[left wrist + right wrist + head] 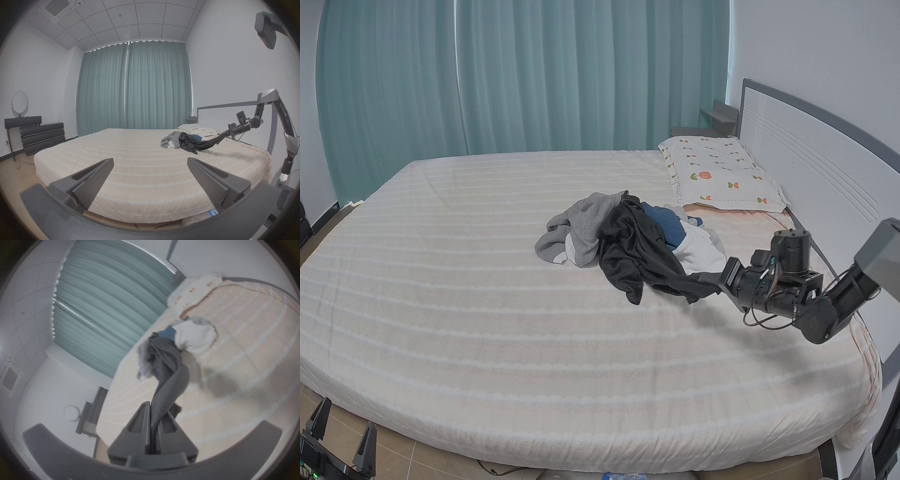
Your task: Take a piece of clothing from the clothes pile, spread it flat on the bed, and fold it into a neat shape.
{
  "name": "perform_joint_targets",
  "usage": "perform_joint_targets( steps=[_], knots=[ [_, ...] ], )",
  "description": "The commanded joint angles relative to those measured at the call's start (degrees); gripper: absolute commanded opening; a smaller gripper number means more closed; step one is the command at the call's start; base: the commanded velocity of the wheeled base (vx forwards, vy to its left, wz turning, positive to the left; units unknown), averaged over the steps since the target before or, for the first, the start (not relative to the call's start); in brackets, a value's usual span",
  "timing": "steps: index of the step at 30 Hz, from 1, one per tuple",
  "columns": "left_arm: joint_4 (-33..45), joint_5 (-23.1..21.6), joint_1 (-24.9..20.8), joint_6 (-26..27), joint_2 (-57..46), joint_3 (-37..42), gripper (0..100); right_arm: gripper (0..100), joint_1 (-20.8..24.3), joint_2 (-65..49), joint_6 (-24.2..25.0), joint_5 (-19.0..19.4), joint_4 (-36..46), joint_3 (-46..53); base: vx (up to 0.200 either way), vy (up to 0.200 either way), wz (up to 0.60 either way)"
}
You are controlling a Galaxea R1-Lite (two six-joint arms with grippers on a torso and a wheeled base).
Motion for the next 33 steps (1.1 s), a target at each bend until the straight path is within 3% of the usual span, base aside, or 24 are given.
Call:
perform_joint_targets(
  steps=[1, 8, 17, 18, 19, 21, 22, 23, 28, 31, 33],
  knots=[
    [0.0, 0.0, 0.0, 0.13, -0.99, 0.84, 100, 0, 1.11, -15.87, 1.33, 2.23, -3.56, 2.5, 0.0, 0.0, 0.0],
    [-0.09, -0.26, 0.0, -0.04, -0.99, 0.84, 100, 0, 4.54, -25.01, 1.24, 2.76, -3.38, 0.13, 0.0, 0.0, 0.0],
    [-1.41, -0.09, 0.0, -0.75, -0.99, 0.31, 100, 0, 6.82, -25.01, 1.15, 2.58, -3.21, 1.01, 0.0, 0.0, 0.0],
    [-6.33, -0.35, -0.88, -5.49, 1.74, -9.1, 100, 0, 6.91, -25.28, 1.06, 2.58, -3.12, 0.57, 0.0, 0.0, 0.0],
    [-7.82, -0.97, -1.85, -8.31, 4.99, -13.67, 100, 0, 7.09, -25.28, 1.06, 2.58, -3.03, 0.4, 0.0, 0.0, 0.0],
    [-7.91, -3.6, -2.9, -9.54, 9.65, -17.88, 100, 0, 7.53, -25.28, 0.89, 2.58, -3.03, 0.04, 0.0, 0.0, 0.0],
    [-7.91, -3.6, -2.9, -9.54, 9.65, -17.88, 100, 0, 7.53, -25.28, 0.89, 2.58, -3.03, 0.04, 0.0, 0.0, 0.0],
    [-7.82, -6.86, -3.16, -8.13, 16.06, -19.64, 100, 0, 9.11, -25.19, 0.27, 2.41, -3.03, -0.66, 0.0, 0.0, 0.0],
    [-8.88, -7.21, -3.34, -7.87, 29.95, -17.53, 100, 0, 9.81, -23.7, -0.61, 2.32, -2.59, -1.01, 0.0, 0.0, 0.0],
    [-10.63, -7.47, -4.48, -7.69, 36.01, -17.53, 100, 0, 9.64, -22.29, -1.66, 0.38, -0.92, -2.33, 0.0, 0.0, 0.0],
    [-13.36, -7.47, -8.88, -7.95, 41.46, -17.53, 100, 0, 9.9, -20.44, -2.98, -4.1, 2.59, -5.14, 0.0, 0.0, 0.0]
  ],
)
